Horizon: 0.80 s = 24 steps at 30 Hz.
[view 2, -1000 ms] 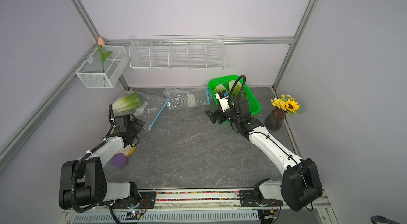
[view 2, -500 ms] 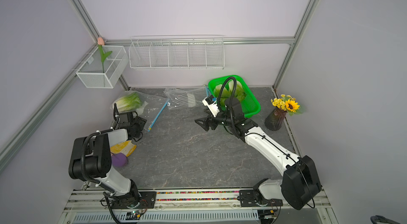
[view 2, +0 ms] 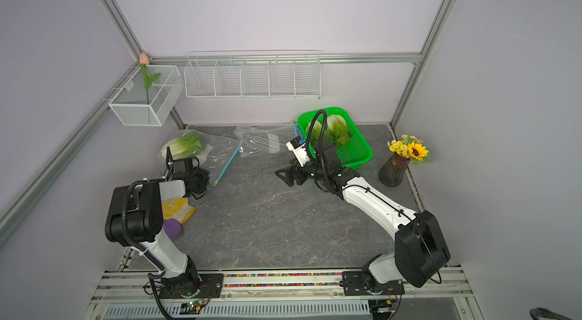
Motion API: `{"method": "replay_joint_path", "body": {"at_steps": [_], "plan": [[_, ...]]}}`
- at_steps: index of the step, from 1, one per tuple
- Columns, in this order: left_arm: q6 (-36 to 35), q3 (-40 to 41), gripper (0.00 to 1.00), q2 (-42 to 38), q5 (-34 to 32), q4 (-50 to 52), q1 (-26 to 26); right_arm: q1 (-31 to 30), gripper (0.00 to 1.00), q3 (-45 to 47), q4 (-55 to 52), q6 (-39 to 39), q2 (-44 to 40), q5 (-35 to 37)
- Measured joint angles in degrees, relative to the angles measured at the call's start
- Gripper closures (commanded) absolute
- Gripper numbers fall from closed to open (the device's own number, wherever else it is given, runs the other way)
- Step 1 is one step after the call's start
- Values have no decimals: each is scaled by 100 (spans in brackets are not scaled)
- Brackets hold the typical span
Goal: Open the zip-top bag and take out the chinese cabbages
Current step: Adjust the zipper food storage bag at the center of the board.
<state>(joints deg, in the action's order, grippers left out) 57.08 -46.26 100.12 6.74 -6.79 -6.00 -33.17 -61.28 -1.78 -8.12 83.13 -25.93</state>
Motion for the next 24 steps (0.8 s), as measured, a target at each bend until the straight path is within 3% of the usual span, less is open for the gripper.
{"method": "replay_joint_path", "body": {"at_steps": [3,15,24], "plan": [[-92,26,100,-378,-24,240,0,-22,10,-214,-11,-223,173,24],[-448,149,100,-3101,-365,1366,68,-485,3,-494,505,-1484,933,66],[-372,149,100,-4380,-396,1856,785,-761,1,-894,1058,-2269,1224,107]]}}
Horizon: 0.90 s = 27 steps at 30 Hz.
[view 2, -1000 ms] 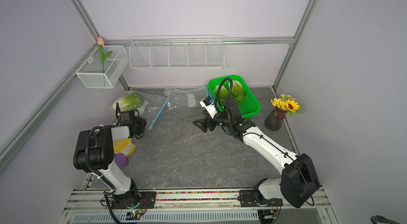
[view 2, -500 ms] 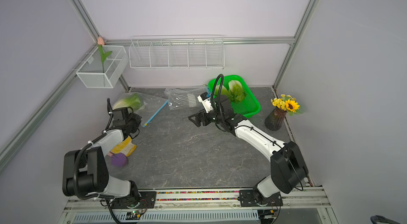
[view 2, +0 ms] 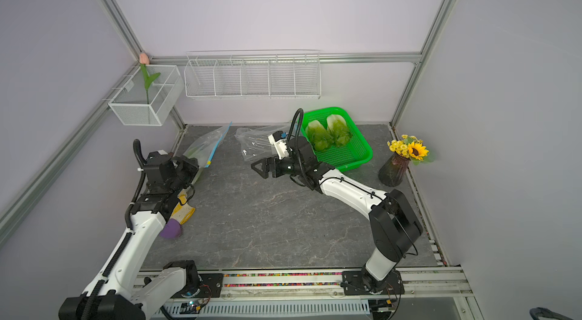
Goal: Open the zip-top bag and take out the chinese cabbages
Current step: Adjust the zipper food storage bag at the center of the board.
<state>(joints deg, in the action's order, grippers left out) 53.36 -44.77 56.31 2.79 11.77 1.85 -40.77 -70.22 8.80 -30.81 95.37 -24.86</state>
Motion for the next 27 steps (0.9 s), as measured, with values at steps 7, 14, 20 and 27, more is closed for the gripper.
{"method": "replay_joint_path", "body": {"at_steps": [7,14,20,27], "plan": [[151,0,100,-55,-240,26,793,0,3,-699,-181,-584,402,116],[144,-142,100,262,-522,-83,1615,0,15,-1250,-380,-1283,852,57],[-125,-304,100,490,-669,-254,2146,7,28,-1504,-420,-1762,1241,-63],[-522,-153,100,398,-761,-494,2208,111,56,-2188,-431,-2135,1705,-251]]}}
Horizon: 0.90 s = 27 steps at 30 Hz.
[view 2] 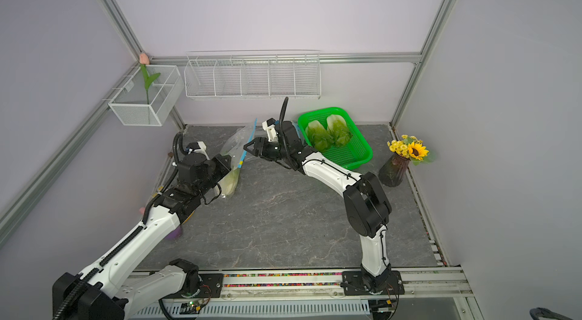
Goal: Open the zip-top bag and take out the chinese cabbages
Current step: Adjust the zipper food storage bag at the center of the board.
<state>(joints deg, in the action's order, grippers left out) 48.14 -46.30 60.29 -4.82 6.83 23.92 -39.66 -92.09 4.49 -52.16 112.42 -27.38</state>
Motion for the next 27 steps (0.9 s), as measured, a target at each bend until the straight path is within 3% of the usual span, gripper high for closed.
{"method": "replay_joint_path", "body": {"at_steps": [7,19,21,24,27], "plan": [[-466,203,100,-149,-76,-96,0,142,80,-201,136,-269,210,-243],[-861,297,99,-155,-170,-214,0,238,89,-245,315,-356,210,-474],[-901,348,100,-173,-197,-238,0,245,81,-247,354,-358,210,-509],[-944,369,100,-181,-216,-258,0,251,54,-254,376,-398,210,-527],[-949,374,100,-181,-245,-275,0,251,44,-275,396,-413,214,-531]]}}
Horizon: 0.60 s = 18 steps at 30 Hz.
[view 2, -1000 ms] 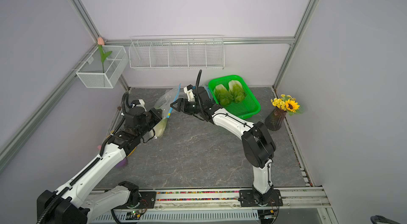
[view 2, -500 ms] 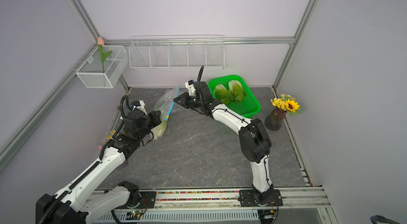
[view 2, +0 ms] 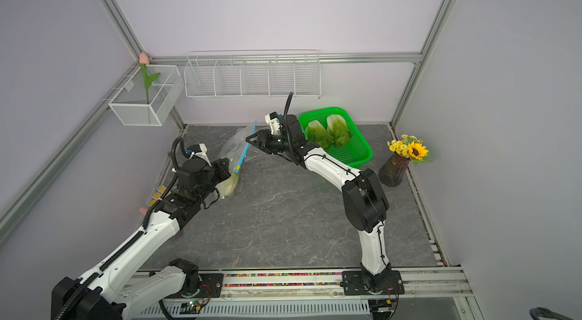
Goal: Open the zip-top bag and take out the chinese cabbages
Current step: Adjust the zipper food storage bag at the center of the board.
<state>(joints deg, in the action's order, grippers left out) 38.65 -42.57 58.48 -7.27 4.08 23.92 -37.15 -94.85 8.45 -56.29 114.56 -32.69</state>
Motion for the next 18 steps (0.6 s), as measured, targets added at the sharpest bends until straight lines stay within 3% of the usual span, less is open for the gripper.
{"method": "replay_joint_path", "body": {"at_steps": [5,10,18], "plan": [[-7,0,100,0,0,-39,0,-2,44,-50,0,-13,52,-15],[-17,72,100,0,0,-136,0,-24,53,-704,-4,-98,627,-181],[-199,155,98,2,13,-236,0,-83,93,-1003,-118,-205,984,-197]]}}
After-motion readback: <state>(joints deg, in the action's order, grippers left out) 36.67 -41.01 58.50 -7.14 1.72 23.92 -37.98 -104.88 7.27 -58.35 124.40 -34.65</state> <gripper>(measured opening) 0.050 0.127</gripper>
